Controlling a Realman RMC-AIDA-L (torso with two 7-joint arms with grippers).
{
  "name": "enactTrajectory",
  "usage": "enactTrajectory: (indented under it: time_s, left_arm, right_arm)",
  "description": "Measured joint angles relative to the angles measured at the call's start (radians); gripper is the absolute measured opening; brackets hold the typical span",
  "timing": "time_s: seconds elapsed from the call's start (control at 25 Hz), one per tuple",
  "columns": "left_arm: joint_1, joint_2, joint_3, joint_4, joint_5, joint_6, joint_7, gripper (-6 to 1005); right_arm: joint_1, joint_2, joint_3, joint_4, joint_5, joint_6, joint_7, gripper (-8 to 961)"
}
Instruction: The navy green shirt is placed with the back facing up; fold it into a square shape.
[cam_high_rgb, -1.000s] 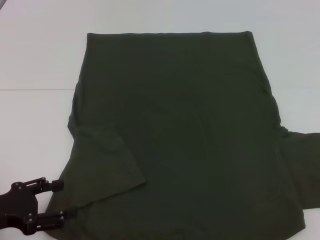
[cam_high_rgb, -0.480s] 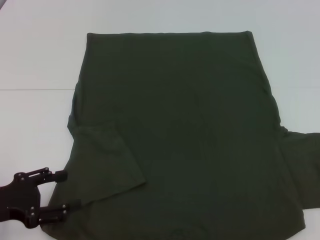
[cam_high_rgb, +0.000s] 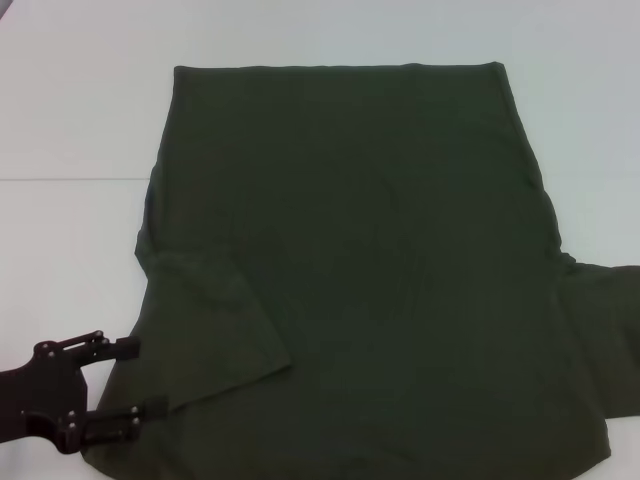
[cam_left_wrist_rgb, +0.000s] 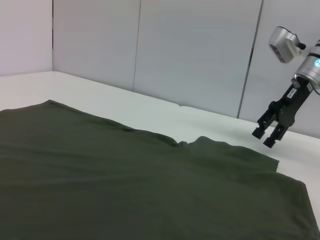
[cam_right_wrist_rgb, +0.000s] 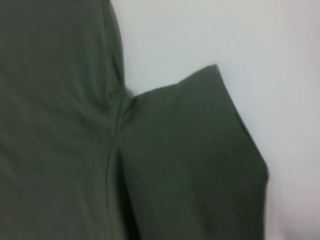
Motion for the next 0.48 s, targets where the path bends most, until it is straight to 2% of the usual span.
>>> enactTrajectory:
  time_s: [0.48]
  left_arm:
    - [0.001,-0.005,0.001,-0.001,-0.001,-0.001,0.004,823]
  right_arm:
    - [-0.005,0.01,0.0,0.054,0.004,0.048,-0.024,884]
